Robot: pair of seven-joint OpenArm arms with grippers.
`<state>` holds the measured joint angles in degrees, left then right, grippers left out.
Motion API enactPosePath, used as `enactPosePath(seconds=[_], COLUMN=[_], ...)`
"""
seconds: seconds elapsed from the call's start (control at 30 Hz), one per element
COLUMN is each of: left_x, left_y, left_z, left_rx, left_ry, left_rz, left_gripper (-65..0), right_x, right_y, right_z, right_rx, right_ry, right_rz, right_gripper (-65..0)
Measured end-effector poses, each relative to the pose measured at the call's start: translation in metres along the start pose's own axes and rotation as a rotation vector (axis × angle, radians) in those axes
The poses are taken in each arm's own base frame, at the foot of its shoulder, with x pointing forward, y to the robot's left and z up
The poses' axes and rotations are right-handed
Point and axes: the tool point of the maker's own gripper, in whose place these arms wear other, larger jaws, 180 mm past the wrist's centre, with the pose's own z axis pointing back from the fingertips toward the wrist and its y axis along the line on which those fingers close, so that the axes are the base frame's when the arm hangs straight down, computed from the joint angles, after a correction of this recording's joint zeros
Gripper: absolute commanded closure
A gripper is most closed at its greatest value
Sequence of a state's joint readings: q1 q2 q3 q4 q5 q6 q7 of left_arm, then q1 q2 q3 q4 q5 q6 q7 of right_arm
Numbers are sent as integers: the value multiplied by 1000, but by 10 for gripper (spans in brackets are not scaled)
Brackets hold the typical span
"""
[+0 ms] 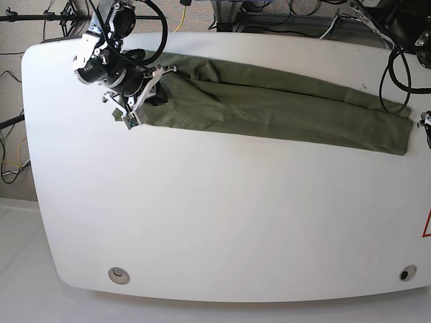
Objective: Fold the T-shirt properly
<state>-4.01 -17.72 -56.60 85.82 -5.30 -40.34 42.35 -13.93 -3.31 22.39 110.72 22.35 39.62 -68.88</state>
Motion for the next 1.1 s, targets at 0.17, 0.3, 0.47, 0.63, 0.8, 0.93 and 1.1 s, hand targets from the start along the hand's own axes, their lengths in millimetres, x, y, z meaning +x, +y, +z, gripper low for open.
enactPosePath(seconds=[0.17, 0.3, 0.47, 0.63, 0.8, 0.93, 1.1], left_x=[-19, -42, -51, -57, -71, -72, -74], left_y=[6, 8, 3, -3, -6, -10, -18], left_z=[-14, -22, -29, -35, -38, -44, -53], left_rx=[-25, -39, -60, -81, -94, -104, -130], left_ry=[48, 101, 78, 71, 108, 94, 77], left_rz=[59, 96, 136, 172, 192, 217, 270], left_gripper=[-400, -400, -400, -400, -400, -400, -400], right_x=[-9, -20, -30, -30, -30, -30, -30], right_y=[-9, -10, -6, -7, -7, -6, -6], right_z=[-1, -8, -17, -21, -22, -22, -22], right_rx=[-10, 4, 38, 51, 54, 56, 56], right_ry=[29, 63, 79, 76, 74, 71, 72], right_rz=[-8, -29, -65, -81, -84, -85, -85], right_gripper=[0, 0, 0, 0, 0, 0, 0])
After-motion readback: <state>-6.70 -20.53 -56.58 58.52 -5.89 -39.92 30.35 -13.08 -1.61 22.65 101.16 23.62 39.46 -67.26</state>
